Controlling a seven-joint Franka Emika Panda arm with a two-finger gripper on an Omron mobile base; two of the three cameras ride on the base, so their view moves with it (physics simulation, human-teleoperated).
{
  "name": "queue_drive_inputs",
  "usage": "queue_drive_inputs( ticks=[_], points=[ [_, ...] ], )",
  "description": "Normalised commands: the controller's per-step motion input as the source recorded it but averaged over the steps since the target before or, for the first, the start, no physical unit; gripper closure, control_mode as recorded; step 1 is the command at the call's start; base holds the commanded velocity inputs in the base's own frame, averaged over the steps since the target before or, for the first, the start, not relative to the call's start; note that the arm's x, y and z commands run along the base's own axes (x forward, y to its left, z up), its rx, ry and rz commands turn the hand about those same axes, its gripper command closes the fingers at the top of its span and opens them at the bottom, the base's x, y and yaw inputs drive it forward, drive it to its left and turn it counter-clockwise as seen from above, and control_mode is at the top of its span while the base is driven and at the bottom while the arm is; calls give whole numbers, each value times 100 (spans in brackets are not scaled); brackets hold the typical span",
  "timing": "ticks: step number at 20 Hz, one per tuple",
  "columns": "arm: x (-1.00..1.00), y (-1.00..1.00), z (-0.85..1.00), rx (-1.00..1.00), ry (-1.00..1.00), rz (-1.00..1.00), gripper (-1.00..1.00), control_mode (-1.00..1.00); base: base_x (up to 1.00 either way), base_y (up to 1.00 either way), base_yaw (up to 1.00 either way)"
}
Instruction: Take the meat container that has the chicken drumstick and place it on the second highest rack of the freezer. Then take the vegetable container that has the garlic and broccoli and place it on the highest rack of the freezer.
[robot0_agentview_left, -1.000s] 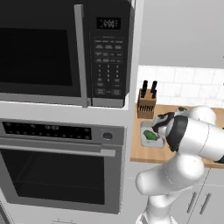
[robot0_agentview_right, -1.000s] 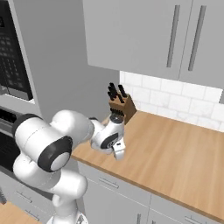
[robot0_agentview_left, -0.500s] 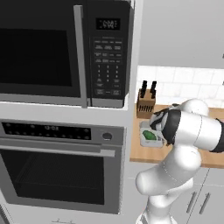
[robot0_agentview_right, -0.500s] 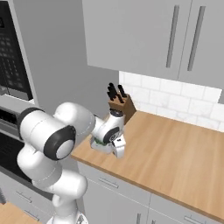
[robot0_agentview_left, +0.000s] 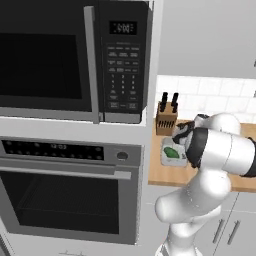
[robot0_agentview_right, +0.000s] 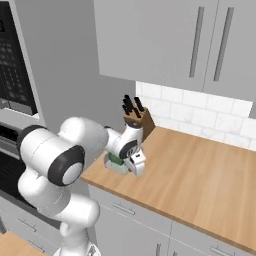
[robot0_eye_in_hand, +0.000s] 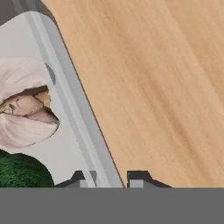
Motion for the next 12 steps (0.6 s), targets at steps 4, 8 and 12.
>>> queue_drive_inputs(
  ticks=[4,8,12],
  points=[
    [-47,-1,82,0,-33,10,100,-100,0,0,0],
    [-47,-2,87,0,-36,8,100,-100,0,0,0],
    [-56,-2,84,-9,-25,7,100,-100,0,0,0]
  ],
)
